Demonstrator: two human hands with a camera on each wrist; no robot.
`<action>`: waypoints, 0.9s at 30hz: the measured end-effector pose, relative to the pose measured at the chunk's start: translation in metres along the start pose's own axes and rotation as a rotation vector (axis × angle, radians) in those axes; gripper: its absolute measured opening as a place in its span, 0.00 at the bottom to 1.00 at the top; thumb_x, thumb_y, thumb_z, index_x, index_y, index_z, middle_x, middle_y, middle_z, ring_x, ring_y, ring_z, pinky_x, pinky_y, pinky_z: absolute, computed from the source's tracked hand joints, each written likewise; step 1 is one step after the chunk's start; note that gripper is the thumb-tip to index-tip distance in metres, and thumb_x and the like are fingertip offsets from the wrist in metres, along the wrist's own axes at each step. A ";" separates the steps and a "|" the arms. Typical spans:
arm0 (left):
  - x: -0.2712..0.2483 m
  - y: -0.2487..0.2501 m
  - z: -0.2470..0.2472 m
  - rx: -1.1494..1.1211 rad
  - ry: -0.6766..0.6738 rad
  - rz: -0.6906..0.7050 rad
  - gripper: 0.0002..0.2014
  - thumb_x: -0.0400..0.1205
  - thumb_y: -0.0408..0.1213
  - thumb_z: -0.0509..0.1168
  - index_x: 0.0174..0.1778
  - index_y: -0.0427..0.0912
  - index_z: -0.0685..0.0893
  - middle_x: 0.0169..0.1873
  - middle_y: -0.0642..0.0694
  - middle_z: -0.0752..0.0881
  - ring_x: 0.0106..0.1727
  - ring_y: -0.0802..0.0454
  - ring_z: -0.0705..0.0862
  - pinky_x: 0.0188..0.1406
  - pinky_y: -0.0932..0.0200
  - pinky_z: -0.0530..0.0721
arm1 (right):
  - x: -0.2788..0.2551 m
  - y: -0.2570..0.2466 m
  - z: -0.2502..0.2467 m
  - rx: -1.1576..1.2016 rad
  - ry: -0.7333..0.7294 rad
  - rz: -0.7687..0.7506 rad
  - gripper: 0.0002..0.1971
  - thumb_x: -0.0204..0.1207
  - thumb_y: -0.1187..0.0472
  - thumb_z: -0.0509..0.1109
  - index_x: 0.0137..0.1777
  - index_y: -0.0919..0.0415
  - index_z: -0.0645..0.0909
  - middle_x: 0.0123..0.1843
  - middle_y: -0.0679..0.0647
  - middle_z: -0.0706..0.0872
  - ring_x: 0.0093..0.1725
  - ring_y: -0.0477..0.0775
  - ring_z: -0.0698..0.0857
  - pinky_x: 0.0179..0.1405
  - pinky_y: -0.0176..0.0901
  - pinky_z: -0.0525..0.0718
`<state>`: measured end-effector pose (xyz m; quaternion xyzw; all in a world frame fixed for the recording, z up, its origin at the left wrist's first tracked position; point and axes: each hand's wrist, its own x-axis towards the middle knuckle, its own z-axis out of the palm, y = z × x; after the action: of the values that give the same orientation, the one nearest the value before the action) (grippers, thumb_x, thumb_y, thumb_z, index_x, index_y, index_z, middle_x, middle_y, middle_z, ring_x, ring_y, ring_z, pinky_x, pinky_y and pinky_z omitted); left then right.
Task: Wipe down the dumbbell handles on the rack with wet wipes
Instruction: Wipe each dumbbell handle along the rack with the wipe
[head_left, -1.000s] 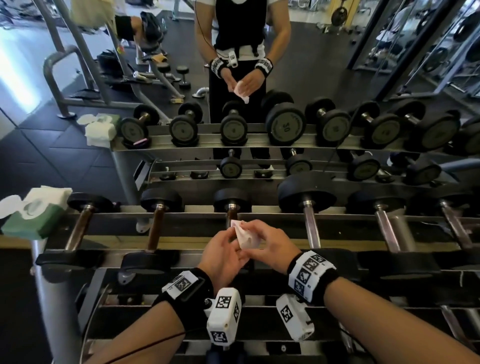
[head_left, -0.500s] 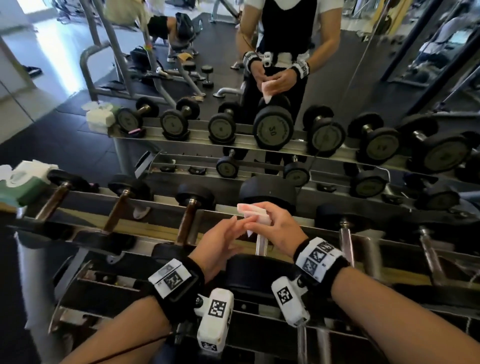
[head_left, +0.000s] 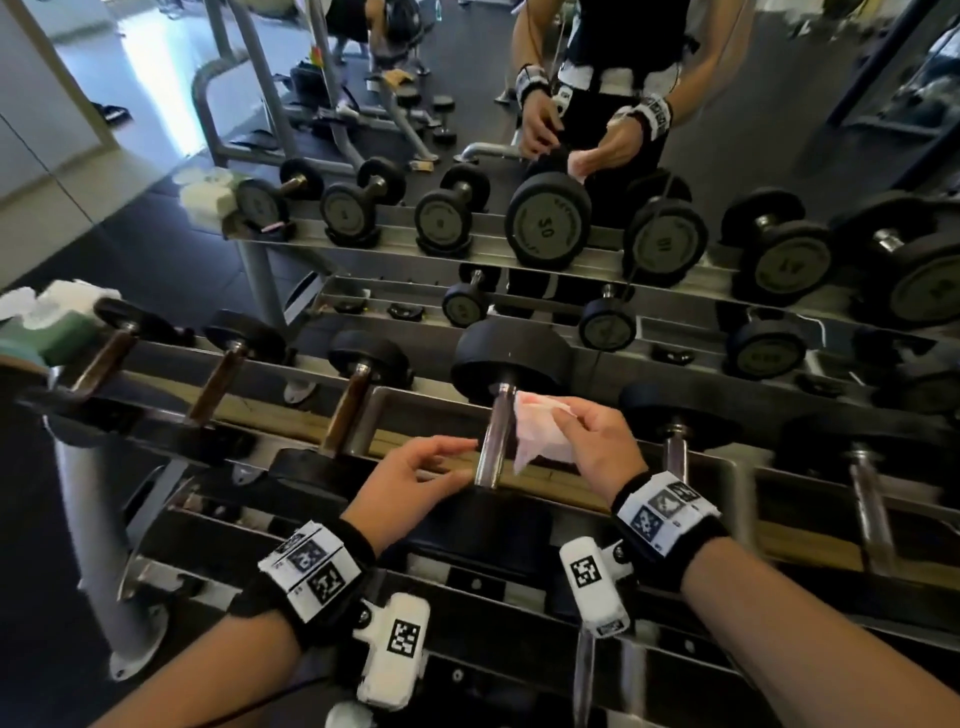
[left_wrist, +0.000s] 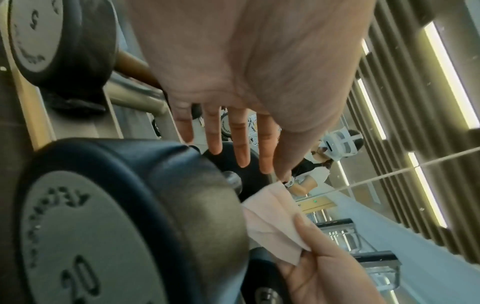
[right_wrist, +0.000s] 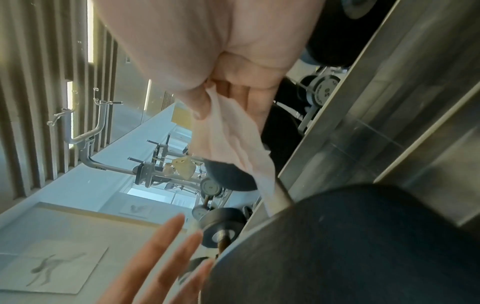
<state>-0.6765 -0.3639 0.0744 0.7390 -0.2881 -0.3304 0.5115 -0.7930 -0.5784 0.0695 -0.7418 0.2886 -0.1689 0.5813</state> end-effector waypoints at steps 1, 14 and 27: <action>-0.002 -0.006 0.001 0.042 -0.013 -0.003 0.17 0.77 0.44 0.77 0.58 0.68 0.87 0.59 0.58 0.87 0.64 0.62 0.83 0.73 0.50 0.78 | 0.002 0.003 -0.005 0.000 0.044 -0.002 0.21 0.84 0.60 0.65 0.40 0.30 0.88 0.39 0.34 0.90 0.43 0.36 0.86 0.40 0.24 0.79; -0.007 -0.026 0.004 0.090 -0.060 -0.109 0.20 0.72 0.47 0.79 0.58 0.70 0.88 0.56 0.61 0.86 0.56 0.68 0.86 0.58 0.59 0.88 | 0.034 0.018 0.017 -0.171 -0.103 -0.100 0.11 0.84 0.56 0.67 0.61 0.45 0.88 0.52 0.32 0.87 0.57 0.37 0.84 0.53 0.16 0.74; -0.007 -0.029 0.003 0.012 -0.081 -0.103 0.19 0.73 0.47 0.79 0.58 0.69 0.88 0.55 0.67 0.86 0.57 0.66 0.86 0.55 0.62 0.88 | 0.061 -0.024 0.008 -0.585 -0.370 -0.402 0.18 0.88 0.62 0.60 0.71 0.48 0.82 0.65 0.49 0.88 0.60 0.51 0.88 0.64 0.48 0.83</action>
<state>-0.6806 -0.3514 0.0480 0.7420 -0.2723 -0.3841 0.4773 -0.7357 -0.6063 0.0848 -0.9356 0.0642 -0.0536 0.3431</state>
